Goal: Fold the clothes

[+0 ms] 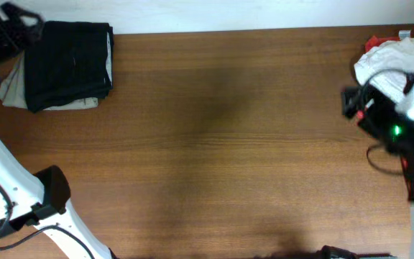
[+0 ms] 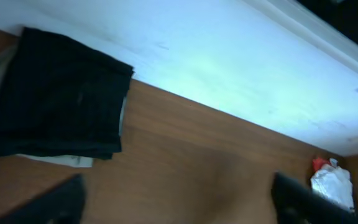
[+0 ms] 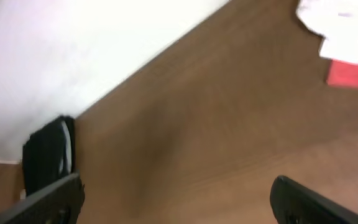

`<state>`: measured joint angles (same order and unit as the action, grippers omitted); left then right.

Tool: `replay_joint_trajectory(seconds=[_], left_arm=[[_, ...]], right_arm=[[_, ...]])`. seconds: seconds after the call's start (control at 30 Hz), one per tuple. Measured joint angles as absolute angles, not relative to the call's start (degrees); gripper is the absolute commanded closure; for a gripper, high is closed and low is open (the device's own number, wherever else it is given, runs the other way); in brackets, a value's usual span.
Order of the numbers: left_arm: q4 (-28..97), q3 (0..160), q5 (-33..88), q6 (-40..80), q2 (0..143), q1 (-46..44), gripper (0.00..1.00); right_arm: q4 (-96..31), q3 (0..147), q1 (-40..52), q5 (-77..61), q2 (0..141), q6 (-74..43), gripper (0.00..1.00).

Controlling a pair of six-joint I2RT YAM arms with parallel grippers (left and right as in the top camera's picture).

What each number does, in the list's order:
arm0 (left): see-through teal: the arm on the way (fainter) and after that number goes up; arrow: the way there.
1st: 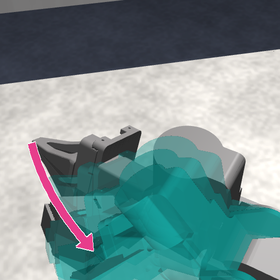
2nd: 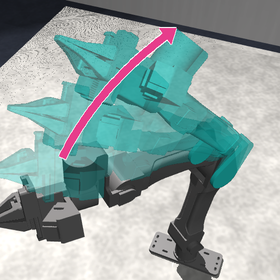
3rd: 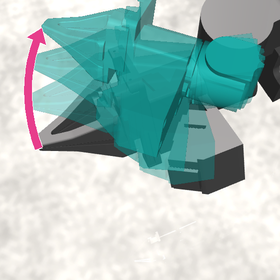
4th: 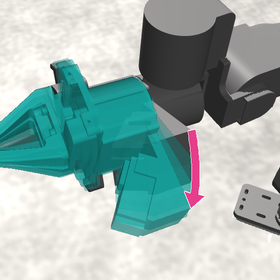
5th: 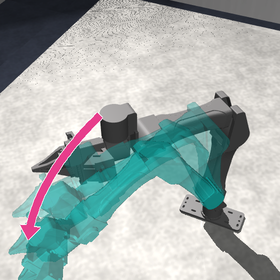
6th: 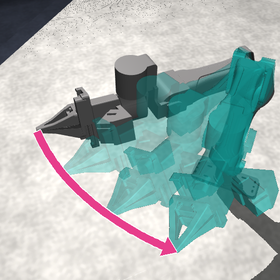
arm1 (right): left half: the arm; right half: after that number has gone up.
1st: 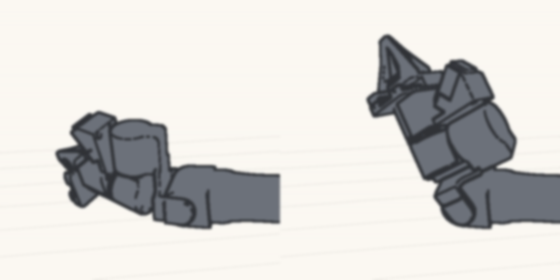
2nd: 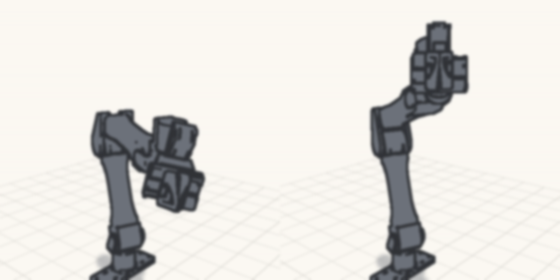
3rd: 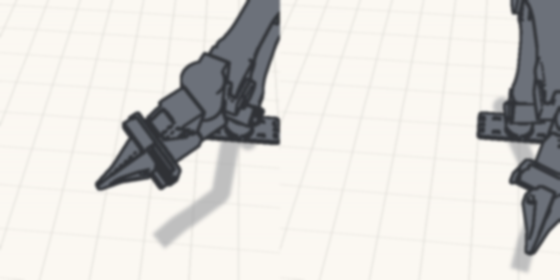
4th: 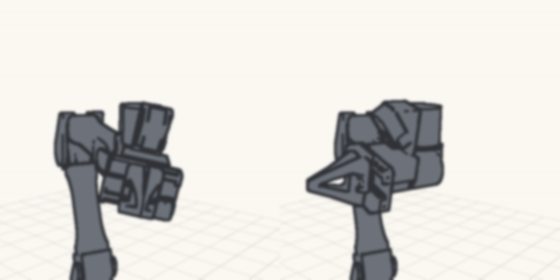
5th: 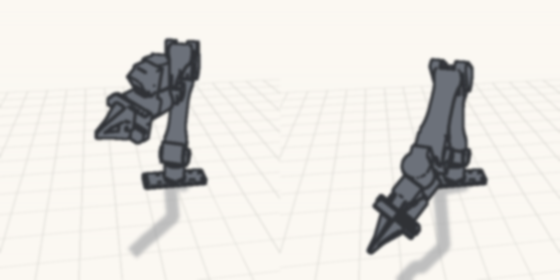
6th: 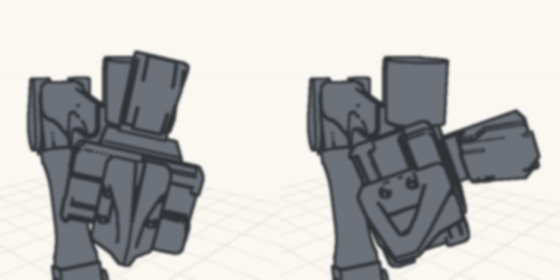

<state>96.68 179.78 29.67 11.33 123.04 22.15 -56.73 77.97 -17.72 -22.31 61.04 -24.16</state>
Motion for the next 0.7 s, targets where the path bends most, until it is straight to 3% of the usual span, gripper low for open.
replay_joint_trajectory(seconds=[0.2, 0.7], left_arm=[[96.68, 178.87, 29.80, 11.33, 123.22, 21.76, 0.01], [96.68, 178.82, 29.80, 11.33, 123.22, 21.76, 0.01]], right_arm=[[-68.69, 77.89, -17.72, -17.54, 55.81, -21.87, 0.01], [-68.77, 77.82, -17.72, -16.32, 64.58, -21.02, 0.01]])
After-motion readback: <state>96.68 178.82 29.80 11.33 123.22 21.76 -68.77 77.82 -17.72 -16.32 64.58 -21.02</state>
